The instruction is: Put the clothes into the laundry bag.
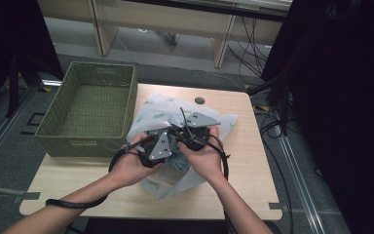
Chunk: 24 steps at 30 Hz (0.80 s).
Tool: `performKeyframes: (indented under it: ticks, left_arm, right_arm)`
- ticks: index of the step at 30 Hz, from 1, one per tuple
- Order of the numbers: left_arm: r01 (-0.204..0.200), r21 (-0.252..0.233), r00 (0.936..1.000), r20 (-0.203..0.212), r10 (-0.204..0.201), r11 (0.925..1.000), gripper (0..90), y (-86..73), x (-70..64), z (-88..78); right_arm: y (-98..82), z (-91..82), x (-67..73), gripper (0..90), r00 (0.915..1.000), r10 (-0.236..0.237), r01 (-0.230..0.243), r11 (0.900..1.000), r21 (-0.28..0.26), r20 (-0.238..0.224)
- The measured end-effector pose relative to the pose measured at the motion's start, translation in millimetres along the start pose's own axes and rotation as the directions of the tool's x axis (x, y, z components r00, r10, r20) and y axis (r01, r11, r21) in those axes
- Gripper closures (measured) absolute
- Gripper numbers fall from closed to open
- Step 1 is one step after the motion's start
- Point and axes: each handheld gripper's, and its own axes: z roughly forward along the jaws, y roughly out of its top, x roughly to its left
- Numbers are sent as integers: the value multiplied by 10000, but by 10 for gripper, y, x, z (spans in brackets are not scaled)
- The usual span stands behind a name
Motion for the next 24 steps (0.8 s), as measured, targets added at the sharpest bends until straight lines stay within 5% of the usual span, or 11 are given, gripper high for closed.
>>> performKeyframes:
  ticks: [11, 24]
  left_arm:
    - [134, -188, 9995, -287, -140, 9997, 841, 64, 60, -11]
    - [983, -693, 9935, -510, -1020, 9927, 835, -145, 46, 335]
  right_arm:
    - [32, -35, 7, 900, 10000, -3, 3, 9999, -169, 40]
    - [43, -67, -29, 900, 9998, 180, -179, 9994, -307, 7]
